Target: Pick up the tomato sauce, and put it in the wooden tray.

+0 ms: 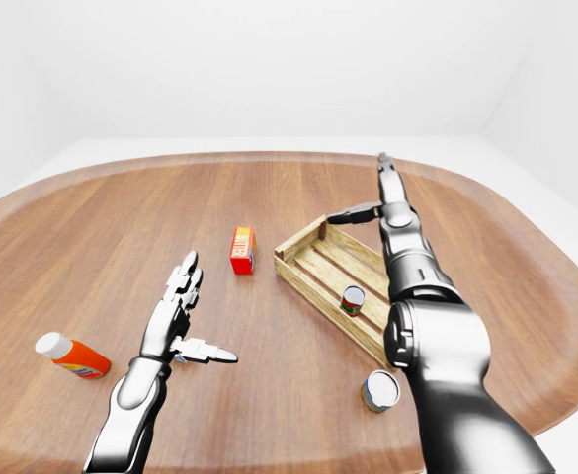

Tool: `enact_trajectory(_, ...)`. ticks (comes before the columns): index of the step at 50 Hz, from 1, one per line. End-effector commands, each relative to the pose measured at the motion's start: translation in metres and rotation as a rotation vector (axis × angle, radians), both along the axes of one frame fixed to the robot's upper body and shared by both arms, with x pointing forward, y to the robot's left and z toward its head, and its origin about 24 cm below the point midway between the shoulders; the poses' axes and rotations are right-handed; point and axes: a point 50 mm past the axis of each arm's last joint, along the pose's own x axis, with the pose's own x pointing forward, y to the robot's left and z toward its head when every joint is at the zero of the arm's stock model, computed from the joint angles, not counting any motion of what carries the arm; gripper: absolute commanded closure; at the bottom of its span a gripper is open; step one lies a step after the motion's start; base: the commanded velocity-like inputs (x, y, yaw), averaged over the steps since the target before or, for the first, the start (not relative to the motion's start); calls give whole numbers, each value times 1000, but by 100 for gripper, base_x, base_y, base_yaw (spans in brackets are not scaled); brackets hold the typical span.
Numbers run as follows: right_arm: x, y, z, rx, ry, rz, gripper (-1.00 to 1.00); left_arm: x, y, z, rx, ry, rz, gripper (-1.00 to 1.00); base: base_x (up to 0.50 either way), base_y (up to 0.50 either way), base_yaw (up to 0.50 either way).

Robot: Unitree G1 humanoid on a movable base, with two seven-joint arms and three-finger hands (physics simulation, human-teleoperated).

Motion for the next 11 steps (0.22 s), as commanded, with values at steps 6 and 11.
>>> enact_trajectory(6, -1, -19, 18, 572, -181, -113, -100, 0, 0, 0, 1, -1, 0, -100, 0, 0, 0)
enact_trajectory(11, -2, -17, 10, 570, -156, -97, -100, 0, 0, 0, 2, 0, 0, -100, 0, 0, 0)
